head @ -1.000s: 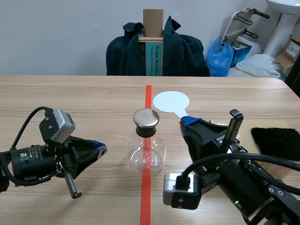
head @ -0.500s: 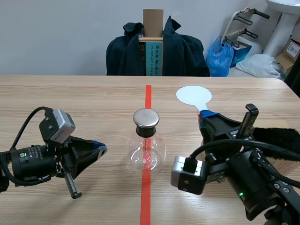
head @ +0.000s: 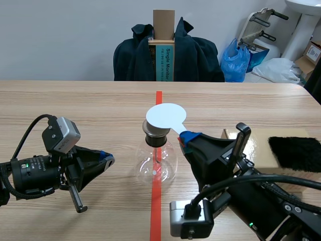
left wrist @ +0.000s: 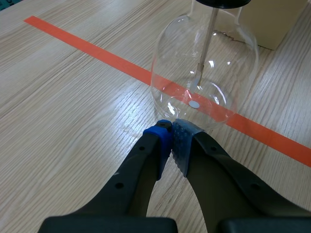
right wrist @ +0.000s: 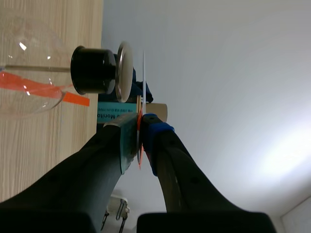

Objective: Do the electroscope experiment.
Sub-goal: 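Move the plate toward and away from the electroscope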

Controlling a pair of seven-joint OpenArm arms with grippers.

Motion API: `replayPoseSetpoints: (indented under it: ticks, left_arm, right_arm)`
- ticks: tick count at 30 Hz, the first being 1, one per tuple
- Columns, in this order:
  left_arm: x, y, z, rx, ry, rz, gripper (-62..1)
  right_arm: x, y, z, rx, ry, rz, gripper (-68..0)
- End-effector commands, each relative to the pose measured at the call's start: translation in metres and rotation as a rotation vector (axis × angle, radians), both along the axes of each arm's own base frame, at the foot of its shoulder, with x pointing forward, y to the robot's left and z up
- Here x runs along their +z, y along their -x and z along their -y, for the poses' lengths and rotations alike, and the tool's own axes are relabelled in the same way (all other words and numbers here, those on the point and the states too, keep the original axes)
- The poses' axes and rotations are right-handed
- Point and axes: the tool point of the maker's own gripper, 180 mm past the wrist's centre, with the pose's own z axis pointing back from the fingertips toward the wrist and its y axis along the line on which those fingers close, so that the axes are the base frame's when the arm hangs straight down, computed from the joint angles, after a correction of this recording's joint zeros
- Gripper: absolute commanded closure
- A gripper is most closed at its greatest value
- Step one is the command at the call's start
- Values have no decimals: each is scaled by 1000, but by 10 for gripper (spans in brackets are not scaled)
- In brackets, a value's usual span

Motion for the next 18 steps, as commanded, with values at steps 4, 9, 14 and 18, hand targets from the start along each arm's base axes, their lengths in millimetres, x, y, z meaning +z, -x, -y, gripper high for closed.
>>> replayPoseSetpoints:
  ticks: [4,9,14,18]
  left_arm:
    - [11,-4,2,2,30,29,-31]
    - [12,-4,4,3,35,29,-31]
    - [12,-4,5,3,38,29,-32]
    - [12,-4,5,3,37,29,-31]
  right_arm:
    - [8,0,-3,39,-2,35,-8]
    - [8,6,-8,83,-2,34,-8]
    - [8,8,-9,95,-5,33,-8]
    - [10,7,-8,88,-18,31,-8]
